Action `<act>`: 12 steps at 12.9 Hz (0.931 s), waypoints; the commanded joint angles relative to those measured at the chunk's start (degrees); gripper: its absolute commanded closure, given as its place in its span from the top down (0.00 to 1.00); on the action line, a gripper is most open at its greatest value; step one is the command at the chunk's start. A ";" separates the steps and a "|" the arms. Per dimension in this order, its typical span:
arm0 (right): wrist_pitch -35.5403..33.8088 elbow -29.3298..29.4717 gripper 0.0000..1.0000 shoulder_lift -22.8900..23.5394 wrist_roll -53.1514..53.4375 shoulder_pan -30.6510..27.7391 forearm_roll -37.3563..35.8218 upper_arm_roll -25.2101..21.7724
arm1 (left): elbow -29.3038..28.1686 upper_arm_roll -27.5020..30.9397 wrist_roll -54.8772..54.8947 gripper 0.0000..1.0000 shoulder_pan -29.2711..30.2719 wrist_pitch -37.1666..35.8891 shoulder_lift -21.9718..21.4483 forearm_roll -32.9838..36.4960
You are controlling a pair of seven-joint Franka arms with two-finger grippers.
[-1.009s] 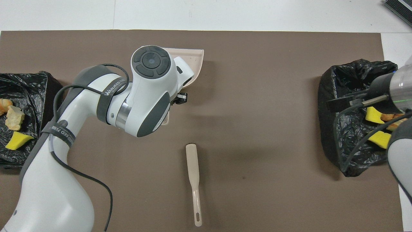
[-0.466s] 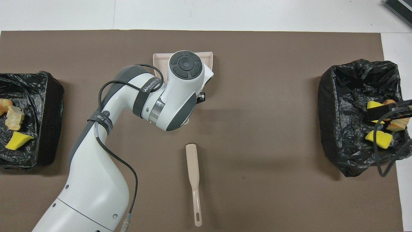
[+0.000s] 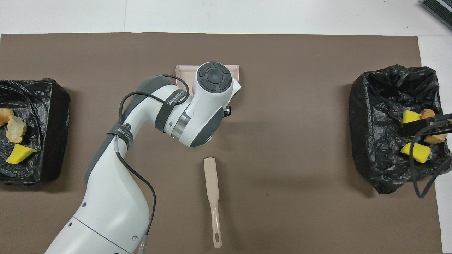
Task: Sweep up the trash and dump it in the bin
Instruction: 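Lower the dustpan onto the table center with the left gripper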
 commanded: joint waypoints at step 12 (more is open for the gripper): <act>-1.10 0.25 1.00 -0.29 1.11 -0.26 -0.19 0.72 | -19.16 1.59 34.09 1.00 18.55 -9.26 -38.13 -0.73</act>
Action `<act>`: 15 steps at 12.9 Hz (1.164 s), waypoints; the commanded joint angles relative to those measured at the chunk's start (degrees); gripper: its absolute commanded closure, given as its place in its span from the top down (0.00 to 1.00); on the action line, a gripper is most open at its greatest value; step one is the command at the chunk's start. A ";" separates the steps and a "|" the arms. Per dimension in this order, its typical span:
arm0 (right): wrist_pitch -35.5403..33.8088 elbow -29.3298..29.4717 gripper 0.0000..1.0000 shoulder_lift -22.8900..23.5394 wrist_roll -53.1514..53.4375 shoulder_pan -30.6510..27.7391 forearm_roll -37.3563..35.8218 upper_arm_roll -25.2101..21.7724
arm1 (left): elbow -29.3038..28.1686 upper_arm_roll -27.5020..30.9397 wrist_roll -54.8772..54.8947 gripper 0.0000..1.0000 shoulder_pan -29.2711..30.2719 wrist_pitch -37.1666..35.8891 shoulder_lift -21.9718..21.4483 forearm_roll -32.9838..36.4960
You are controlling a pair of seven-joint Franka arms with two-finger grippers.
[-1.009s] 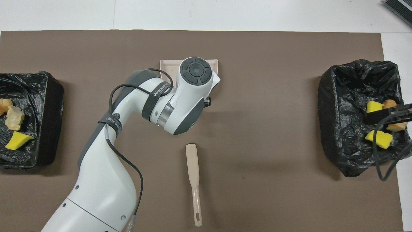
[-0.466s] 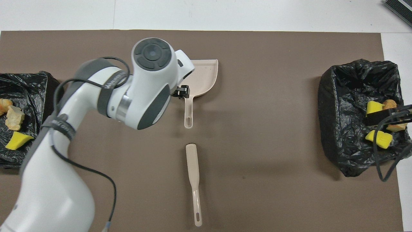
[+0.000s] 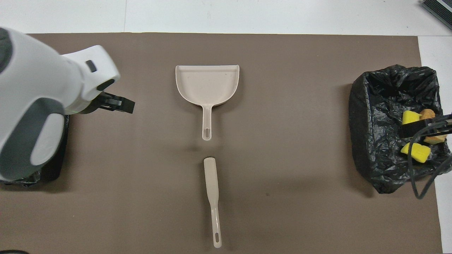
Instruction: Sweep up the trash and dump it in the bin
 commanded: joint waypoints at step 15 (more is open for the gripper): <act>-0.53 0.25 1.00 -0.29 1.00 -0.30 -0.19 0.41 | 16.15 0.72 9.49 1.00 11.04 -20.05 -1.57 -3.97</act>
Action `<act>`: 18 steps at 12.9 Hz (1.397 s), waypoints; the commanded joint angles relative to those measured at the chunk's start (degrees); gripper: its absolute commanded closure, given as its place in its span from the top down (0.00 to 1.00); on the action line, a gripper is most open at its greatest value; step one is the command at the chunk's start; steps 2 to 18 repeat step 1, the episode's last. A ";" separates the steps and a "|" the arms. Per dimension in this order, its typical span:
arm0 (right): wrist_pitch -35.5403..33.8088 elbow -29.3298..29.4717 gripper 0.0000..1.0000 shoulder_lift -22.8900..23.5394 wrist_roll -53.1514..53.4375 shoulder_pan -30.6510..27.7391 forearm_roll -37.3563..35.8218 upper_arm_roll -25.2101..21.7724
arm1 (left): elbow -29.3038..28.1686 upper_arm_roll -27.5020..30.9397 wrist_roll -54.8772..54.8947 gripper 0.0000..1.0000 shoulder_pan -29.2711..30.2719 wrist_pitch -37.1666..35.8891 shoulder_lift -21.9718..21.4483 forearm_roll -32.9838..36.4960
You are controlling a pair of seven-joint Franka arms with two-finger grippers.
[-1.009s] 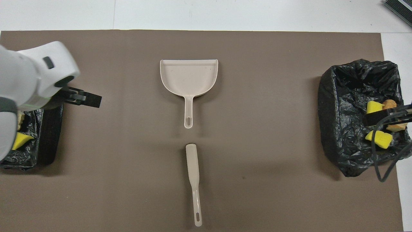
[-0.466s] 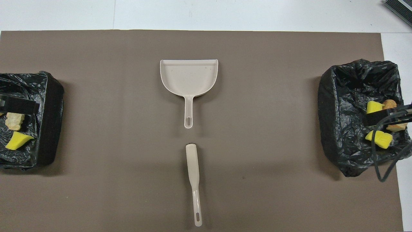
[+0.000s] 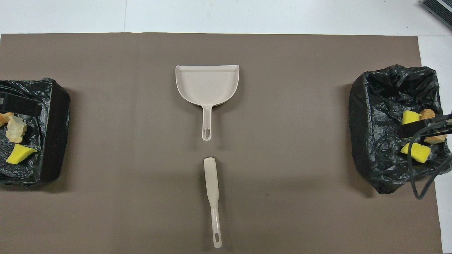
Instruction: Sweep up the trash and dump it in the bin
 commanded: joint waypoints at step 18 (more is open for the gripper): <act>-0.53 0.25 1.00 -0.29 1.00 -0.30 -0.19 0.39 | -0.61 0.10 1.03 1.00 0.66 -1.08 -0.94 -0.96</act>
